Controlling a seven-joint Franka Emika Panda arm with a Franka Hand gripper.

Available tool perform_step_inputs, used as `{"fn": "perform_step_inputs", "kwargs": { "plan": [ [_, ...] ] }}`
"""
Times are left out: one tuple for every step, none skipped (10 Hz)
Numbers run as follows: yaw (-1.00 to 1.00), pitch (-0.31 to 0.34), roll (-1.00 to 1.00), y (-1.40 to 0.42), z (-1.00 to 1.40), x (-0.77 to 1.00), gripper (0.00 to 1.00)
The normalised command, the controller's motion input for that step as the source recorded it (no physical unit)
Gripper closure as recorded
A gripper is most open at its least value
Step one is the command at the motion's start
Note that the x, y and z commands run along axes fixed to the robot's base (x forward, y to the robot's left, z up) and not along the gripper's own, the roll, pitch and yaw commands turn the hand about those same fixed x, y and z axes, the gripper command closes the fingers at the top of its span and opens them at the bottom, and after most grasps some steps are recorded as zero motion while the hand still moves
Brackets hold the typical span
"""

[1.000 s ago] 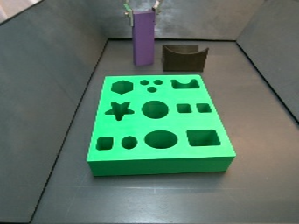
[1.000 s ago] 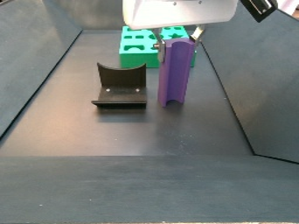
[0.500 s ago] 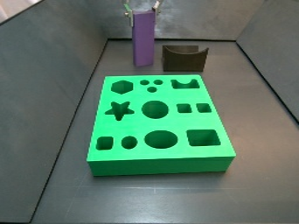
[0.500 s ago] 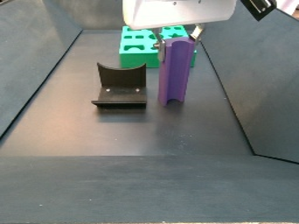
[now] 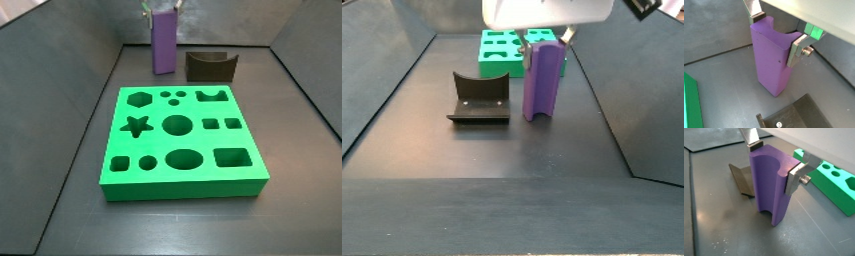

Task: Pick up the arch object. Move up. Move to above the board. Insert the arch object.
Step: Move up, then move to above the board.

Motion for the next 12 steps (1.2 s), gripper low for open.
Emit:
{"fn": "perform_step_inputs", "kwargs": {
  "plan": [
    [0.02, 0.035, -0.02, 0.02, 0.72, -0.04, 1.00],
    [0.01, 0.035, -0.04, 0.01, 0.53, -0.02, 1.00],
    [0.01, 0.038, -0.06, 0.00, 0.38, -0.01, 1.00],
    [0.01, 0.043, -0.08, 0.00, 0.28, -0.01, 1.00],
    [0.12, 0.063, -0.18, 0.08, 1.00, -0.15, 1.00],
    [0.11, 0.067, -0.19, 0.08, 1.00, -0.15, 1.00],
    [0.07, 0.046, -0.18, 0.07, 1.00, -0.14, 1.00],
    [0.03, 0.032, -0.17, 0.06, 1.00, -0.12, 1.00],
    [0.01, 0.032, -0.16, 0.06, 1.00, -0.12, 1.00],
    [-0.02, 0.033, -0.17, 0.06, 1.00, -0.10, 1.00],
    [-0.03, 0.035, -0.17, 0.06, 1.00, -0.09, 1.00],
    [-0.03, 0.037, -0.17, 0.06, 1.00, -0.07, 1.00]
  ]
}}
